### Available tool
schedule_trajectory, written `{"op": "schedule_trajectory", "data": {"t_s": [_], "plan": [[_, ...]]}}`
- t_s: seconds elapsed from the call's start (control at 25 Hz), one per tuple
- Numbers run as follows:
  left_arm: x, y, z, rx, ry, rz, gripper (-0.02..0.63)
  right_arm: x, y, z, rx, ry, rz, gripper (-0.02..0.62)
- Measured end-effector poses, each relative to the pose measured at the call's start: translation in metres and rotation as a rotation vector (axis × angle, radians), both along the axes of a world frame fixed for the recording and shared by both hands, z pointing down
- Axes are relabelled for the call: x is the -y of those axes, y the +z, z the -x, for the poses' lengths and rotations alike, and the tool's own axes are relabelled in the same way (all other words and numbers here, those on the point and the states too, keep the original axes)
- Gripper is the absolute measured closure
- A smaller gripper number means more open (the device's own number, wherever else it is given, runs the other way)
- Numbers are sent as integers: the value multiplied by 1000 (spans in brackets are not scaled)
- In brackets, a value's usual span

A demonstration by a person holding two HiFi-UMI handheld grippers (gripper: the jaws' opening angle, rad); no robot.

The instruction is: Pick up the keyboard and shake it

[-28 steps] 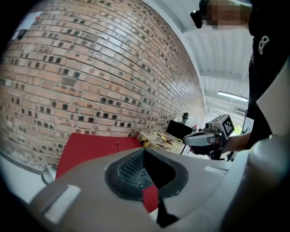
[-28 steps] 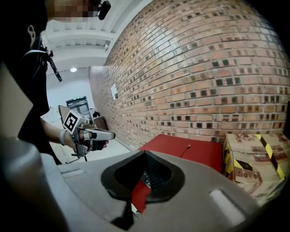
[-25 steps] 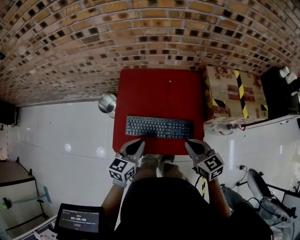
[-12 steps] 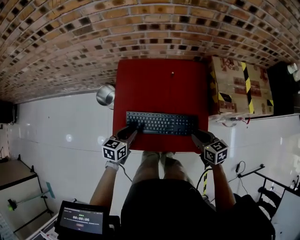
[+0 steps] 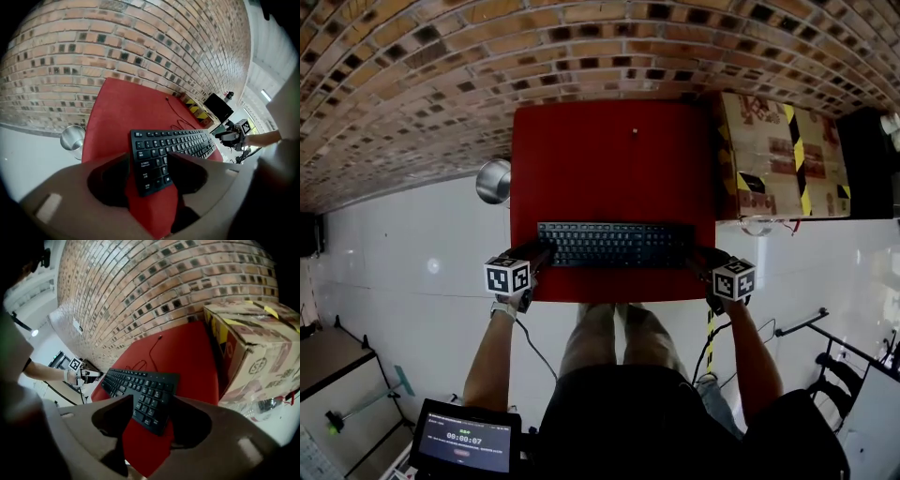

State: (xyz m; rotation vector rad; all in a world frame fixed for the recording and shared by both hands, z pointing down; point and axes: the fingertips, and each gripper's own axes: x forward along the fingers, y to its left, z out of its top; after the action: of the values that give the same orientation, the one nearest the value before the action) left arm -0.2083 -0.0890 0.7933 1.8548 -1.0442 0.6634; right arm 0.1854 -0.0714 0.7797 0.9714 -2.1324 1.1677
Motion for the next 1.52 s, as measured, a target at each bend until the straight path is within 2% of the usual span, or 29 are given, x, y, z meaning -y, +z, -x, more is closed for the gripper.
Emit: {"op": "schedule_trajectory", "data": {"t_s": [0.16, 0.32, 0.6, 0.76, 0.88, 1.04, 1.24, 1.32, 1.4, 1.48, 1.52], "plan": [[2, 12, 3, -23, 3, 51, 331, 8, 8, -6, 69, 26, 38, 331], [3, 17, -1, -38, 18, 76, 321, 11, 19, -7, 138, 7, 97, 319], [-1, 26, -9, -20, 87, 103, 321, 12, 29, 5, 213, -63, 180, 321], [-3, 30, -11, -17, 95, 112, 327, 12, 25, 6, 302, -76, 214, 321], [-3, 31, -11, -4, 111, 114, 339, 13, 24, 12, 325, -98, 225, 321], [-3, 32, -12, -1, 123, 133, 347, 16, 22, 13, 381, -76, 247, 322], [-2, 32, -10, -11, 137, 161, 351, 17, 18, 14, 482, -89, 334, 328], [-2, 32, -10, -7, 136, 165, 351, 18, 19, 16, 492, -104, 359, 365], [-2, 32, -11, -2, 129, 164, 348, 18, 19, 17, 488, -111, 373, 370], [-3, 33, -11, 5, 123, 162, 348, 17, 23, 17, 441, -113, 370, 382], [-2, 33, -11, 11, 121, 161, 350, 17, 26, 16, 388, -117, 356, 401]]}}
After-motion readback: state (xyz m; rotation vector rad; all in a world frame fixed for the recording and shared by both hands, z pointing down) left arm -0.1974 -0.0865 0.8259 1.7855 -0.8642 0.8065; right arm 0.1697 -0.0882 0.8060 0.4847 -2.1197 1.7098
